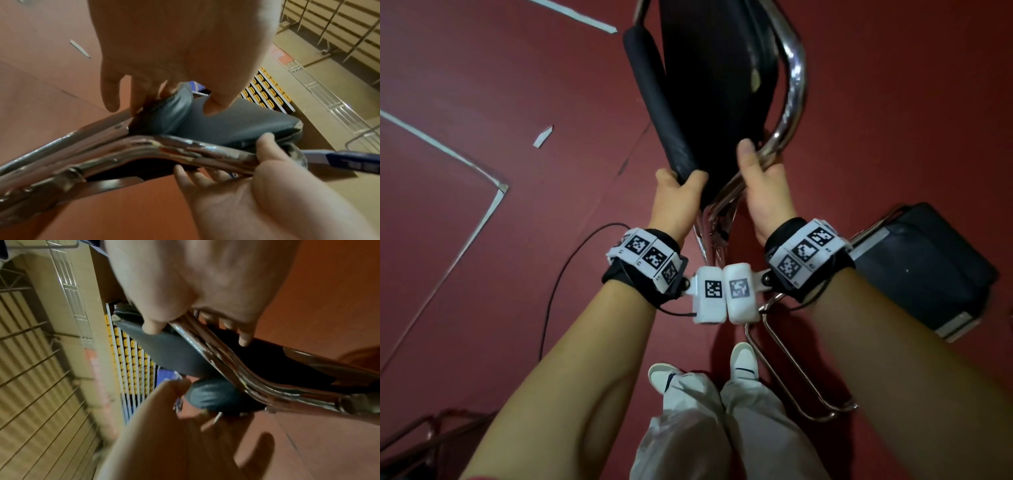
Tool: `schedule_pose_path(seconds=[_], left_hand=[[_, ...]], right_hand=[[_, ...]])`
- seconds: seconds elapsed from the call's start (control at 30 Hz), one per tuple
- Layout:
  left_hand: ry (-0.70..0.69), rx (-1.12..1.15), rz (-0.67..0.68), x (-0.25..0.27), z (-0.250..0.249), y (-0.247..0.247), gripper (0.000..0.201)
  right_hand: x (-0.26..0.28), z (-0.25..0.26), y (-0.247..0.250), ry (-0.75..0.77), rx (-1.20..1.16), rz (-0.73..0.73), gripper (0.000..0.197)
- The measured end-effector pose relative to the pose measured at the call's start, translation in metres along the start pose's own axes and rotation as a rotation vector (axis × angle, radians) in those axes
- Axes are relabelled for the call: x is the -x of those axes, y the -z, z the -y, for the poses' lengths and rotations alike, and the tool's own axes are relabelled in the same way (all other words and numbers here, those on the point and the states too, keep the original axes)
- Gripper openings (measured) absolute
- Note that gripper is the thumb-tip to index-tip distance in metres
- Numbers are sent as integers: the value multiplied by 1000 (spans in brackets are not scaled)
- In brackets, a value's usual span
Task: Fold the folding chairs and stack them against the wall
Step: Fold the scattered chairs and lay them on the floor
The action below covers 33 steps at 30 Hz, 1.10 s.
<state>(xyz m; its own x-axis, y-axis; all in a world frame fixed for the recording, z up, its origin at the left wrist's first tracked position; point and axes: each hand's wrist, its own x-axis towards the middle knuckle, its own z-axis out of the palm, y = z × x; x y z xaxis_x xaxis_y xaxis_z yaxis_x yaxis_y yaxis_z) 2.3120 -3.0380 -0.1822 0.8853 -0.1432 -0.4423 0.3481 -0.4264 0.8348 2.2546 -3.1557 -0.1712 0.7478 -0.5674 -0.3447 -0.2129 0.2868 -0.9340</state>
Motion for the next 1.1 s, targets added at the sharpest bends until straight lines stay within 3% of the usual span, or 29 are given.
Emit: schedule_pose_path(seconds=[0.07,0.17,0.3,0.53,0.67,0.8,0.9,1.1], left_hand=[[-6,-41,45,1,-1,-9,38],[-22,-93,89,1,-2,-21,30],[-37,-154,79,-6,-8,-40,23],[-86,-243,80,-23,-19,-72,35],[-71,-222,127,-33,-31,-93,47],[-67,-209,184,-48,-45,-113,51],[-151,-233,182,-60,-57,-129,50],[-331,-174,266,-100,-78,-170,97]], right_hand=[[-3,2,12,46,-39,-29,38],[-6,3,32,110,-19,-37,23],[-16,0,49,152,-23,-104,28],[-43,-1,81,57,-79,-255,24],[-68,-1,102,-71,-62,-340,41],[-93,3,121,-88,-84,-374,15],[-111,6,134,-100,-184,-389,19],[-157,18,164,-79,-384,-458,34]])
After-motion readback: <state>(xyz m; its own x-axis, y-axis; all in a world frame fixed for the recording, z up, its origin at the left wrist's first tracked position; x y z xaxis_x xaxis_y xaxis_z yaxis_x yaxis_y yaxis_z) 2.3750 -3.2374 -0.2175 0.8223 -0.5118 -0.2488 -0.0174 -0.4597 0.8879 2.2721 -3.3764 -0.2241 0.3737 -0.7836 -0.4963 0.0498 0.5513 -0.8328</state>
